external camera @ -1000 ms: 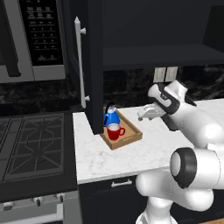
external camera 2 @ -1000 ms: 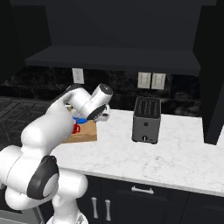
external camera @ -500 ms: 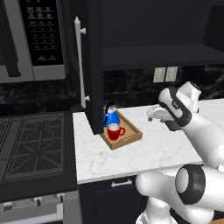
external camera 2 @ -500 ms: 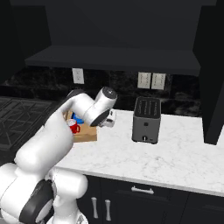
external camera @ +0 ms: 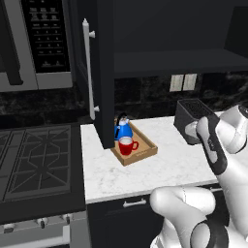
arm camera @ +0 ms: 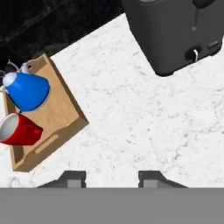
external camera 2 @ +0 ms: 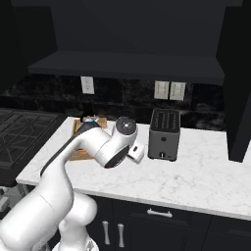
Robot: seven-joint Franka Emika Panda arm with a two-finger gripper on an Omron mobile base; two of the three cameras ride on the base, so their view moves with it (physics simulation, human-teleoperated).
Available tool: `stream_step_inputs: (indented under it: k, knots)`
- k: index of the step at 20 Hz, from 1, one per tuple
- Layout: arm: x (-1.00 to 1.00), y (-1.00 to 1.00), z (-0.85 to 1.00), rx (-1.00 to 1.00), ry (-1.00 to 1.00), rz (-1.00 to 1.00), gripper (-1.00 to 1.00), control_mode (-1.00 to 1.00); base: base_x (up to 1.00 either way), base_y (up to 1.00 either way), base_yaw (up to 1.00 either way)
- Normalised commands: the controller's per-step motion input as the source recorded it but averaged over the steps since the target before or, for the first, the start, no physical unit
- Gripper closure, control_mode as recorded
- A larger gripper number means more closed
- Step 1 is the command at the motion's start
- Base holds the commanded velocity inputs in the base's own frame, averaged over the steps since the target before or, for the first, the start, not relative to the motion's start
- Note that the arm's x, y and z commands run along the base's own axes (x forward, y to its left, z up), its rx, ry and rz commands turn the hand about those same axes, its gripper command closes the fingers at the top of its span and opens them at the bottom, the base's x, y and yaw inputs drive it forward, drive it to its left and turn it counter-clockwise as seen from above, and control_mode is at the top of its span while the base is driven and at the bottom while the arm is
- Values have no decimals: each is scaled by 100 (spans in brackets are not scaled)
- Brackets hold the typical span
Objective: Pick the kettle from the counter and place it on the tray. Then pick the mug from the cabinet and place it on the tray. Then close the cabinet doors.
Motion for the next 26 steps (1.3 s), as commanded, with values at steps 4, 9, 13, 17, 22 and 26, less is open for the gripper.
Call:
stream_step_inputs:
  k: [4, 9, 13, 17, 22, 26]
  knots:
    - [-34, -95, 0, 28, -7, -24, 100, -100, 0, 0, 0]
    - [-18, -100, 12, 76, -17, -16, 100, -100, 0, 0, 0]
    - [-26, -100, 40, 94, -19, -5, 100, -100, 0, 0, 0]
    - [-48, -100, 55, 89, -16, 0, 100, -100, 0, 0, 0]
    - [-21, -48, 4, 21, -4, -3, 100, -100, 0, 0, 0]
    - [0, 0, 0, 0, 0, 0, 100, -100, 0, 0, 0]
